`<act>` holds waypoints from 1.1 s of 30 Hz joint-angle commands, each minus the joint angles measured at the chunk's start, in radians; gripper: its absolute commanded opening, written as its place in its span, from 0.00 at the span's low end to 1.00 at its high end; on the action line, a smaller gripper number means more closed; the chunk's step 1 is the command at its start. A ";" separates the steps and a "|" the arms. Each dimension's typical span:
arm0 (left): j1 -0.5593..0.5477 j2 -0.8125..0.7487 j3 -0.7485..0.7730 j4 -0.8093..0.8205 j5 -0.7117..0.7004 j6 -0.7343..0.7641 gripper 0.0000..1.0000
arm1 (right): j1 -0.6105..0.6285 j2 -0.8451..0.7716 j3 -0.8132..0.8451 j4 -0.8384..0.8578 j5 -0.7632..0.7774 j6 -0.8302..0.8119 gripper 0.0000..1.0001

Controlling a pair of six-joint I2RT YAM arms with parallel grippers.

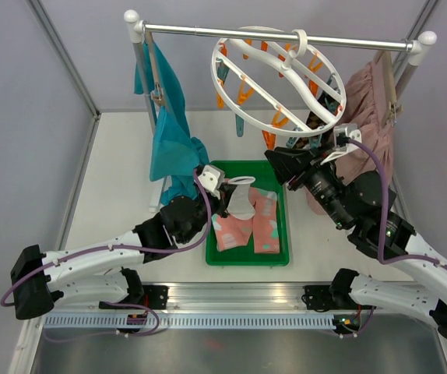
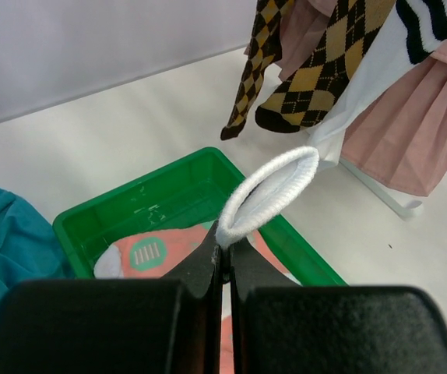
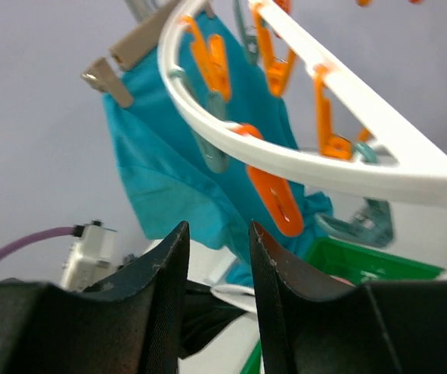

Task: Clip the socks to the hanger
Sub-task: Pick up the sock from the bin, then rotate the hanger.

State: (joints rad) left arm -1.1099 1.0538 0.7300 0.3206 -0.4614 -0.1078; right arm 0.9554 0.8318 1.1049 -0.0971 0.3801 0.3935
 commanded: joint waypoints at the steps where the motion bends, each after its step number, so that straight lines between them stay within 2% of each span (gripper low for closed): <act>1: 0.004 -0.001 0.049 -0.017 0.009 -0.010 0.02 | 0.002 0.018 0.094 0.050 -0.182 -0.024 0.43; 4: 0.004 -0.002 0.052 -0.028 0.007 -0.010 0.02 | 0.002 0.029 0.165 0.051 -0.271 -0.033 0.45; 8: 0.005 0.000 0.052 -0.028 0.010 -0.015 0.02 | 0.000 0.116 0.317 0.011 -0.248 -0.087 0.46; 9: 0.005 0.002 0.052 -0.028 0.010 -0.016 0.02 | 0.002 0.150 0.402 -0.024 -0.241 -0.102 0.47; 11: 0.005 0.002 0.055 -0.031 0.009 -0.020 0.02 | 0.000 0.271 0.504 -0.070 -0.234 -0.143 0.46; 15: 0.007 0.000 0.063 -0.049 0.004 -0.020 0.02 | 0.000 0.560 0.879 -0.274 -0.208 -0.222 0.46; 18: 0.009 -0.002 0.071 -0.067 0.000 -0.018 0.02 | 0.002 0.677 1.079 -0.375 -0.185 -0.268 0.47; 24: 0.016 -0.017 0.074 -0.095 -0.003 -0.016 0.02 | 0.002 0.837 1.182 -0.420 -0.147 -0.314 0.48; 33: 0.024 -0.046 0.065 -0.110 -0.006 -0.015 0.02 | 0.009 0.860 1.126 -0.403 0.029 -0.364 0.47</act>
State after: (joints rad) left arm -1.0924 1.0336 0.7658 0.2100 -0.4625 -0.1078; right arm 0.9585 1.7256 2.2276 -0.5232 0.3210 0.0696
